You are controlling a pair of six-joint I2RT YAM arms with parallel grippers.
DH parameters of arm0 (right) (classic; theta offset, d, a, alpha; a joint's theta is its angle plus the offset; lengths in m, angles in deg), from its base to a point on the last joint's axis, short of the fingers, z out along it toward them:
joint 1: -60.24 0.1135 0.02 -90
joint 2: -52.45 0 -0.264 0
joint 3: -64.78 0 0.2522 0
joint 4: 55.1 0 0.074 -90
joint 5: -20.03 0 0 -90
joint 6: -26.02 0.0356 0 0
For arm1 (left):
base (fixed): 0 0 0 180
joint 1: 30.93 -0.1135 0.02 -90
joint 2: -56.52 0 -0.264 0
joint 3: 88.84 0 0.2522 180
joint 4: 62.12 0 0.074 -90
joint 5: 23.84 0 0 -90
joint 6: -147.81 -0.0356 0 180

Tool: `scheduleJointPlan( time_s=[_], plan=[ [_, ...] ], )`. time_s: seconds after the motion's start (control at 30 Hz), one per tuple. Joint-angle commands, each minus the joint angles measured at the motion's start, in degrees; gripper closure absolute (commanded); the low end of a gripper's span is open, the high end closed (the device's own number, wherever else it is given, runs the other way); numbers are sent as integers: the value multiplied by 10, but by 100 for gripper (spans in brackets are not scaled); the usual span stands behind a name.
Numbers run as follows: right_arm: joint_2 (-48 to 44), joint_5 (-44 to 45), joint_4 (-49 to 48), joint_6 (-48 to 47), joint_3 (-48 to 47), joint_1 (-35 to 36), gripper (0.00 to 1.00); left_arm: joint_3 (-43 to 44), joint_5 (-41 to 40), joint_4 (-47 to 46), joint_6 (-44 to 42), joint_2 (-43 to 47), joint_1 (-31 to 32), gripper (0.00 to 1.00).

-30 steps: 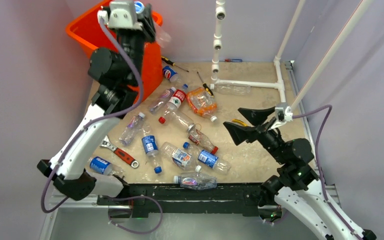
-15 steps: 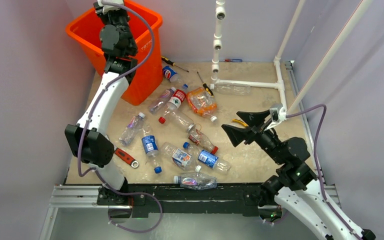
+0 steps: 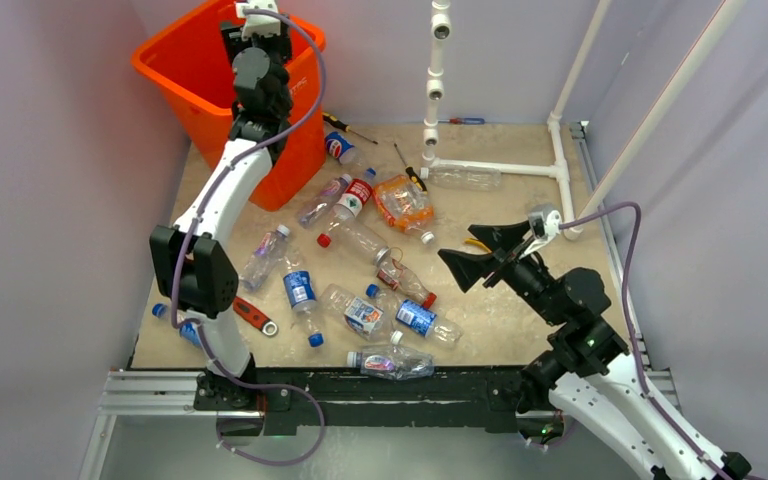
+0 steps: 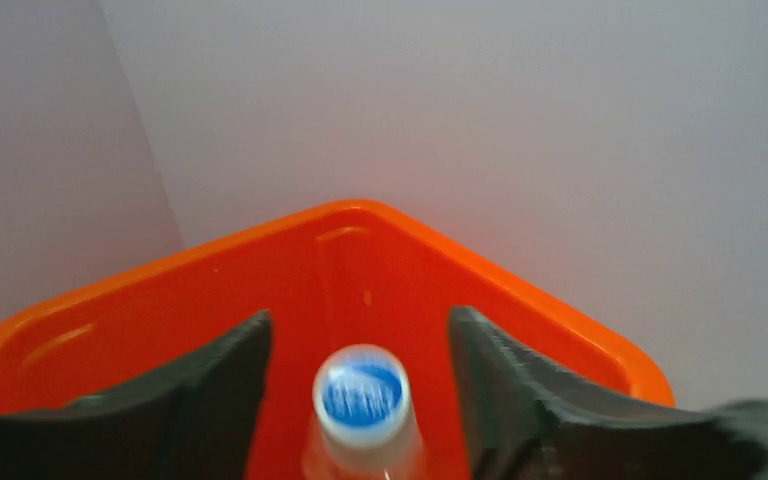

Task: Put the plastic bottles in the bin
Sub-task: Place the plastic bottle in the trash bin.

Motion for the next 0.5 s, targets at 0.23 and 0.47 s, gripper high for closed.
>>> scheduleJointPlan(
  time_s=[0.23,0.47],
  plan=[
    [11,8,0,4,-12,3,1,88,-4,55,-10,85,83,6],
    [26,22,-10,64,-13,3,1,39,88,209,132,178,171,4]
  ],
)
